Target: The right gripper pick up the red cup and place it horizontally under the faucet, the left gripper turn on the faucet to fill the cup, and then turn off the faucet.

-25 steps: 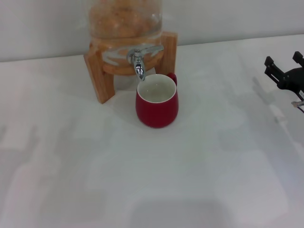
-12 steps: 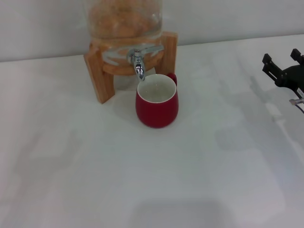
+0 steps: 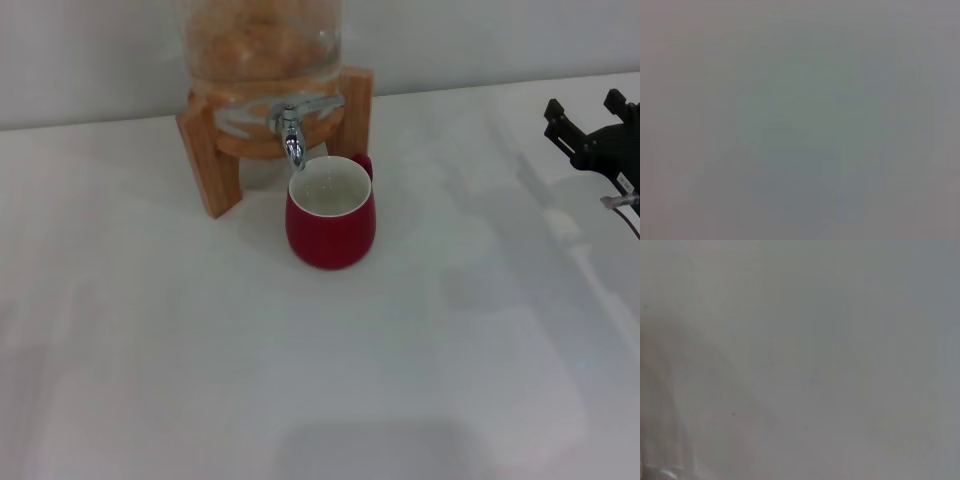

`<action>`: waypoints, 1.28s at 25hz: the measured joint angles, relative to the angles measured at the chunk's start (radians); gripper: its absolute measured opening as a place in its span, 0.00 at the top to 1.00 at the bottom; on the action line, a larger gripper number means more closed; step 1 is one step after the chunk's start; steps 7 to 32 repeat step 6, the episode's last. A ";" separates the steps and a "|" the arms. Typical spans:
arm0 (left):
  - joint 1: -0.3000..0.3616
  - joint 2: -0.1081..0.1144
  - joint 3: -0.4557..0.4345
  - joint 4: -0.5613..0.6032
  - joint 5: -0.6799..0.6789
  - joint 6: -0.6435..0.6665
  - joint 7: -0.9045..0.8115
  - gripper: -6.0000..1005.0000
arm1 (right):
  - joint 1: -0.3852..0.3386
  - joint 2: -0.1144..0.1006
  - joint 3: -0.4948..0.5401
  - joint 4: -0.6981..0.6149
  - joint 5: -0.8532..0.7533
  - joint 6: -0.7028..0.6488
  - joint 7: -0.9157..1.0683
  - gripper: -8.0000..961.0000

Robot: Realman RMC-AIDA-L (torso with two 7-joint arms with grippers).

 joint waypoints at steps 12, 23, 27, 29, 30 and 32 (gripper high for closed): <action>-0.002 -0.001 0.002 -0.014 -0.103 0.046 0.006 0.19 | -0.004 0.000 0.000 0.002 0.092 -0.034 0.004 0.14; -0.002 -0.001 0.002 -0.014 -0.103 0.046 0.006 0.19 | -0.004 0.000 0.000 0.002 0.092 -0.034 0.004 0.14; -0.002 -0.001 0.002 -0.014 -0.103 0.046 0.006 0.19 | -0.004 0.000 0.000 0.002 0.092 -0.034 0.004 0.14; -0.002 -0.001 0.002 -0.014 -0.103 0.046 0.006 0.19 | -0.004 0.000 0.000 0.002 0.092 -0.034 0.004 0.14; -0.002 -0.001 0.002 -0.014 -0.103 0.046 0.006 0.19 | -0.004 0.000 0.000 0.002 0.092 -0.034 0.004 0.14; -0.002 -0.001 0.002 -0.014 -0.103 0.046 0.006 0.19 | -0.004 0.000 0.000 0.002 0.092 -0.034 0.004 0.14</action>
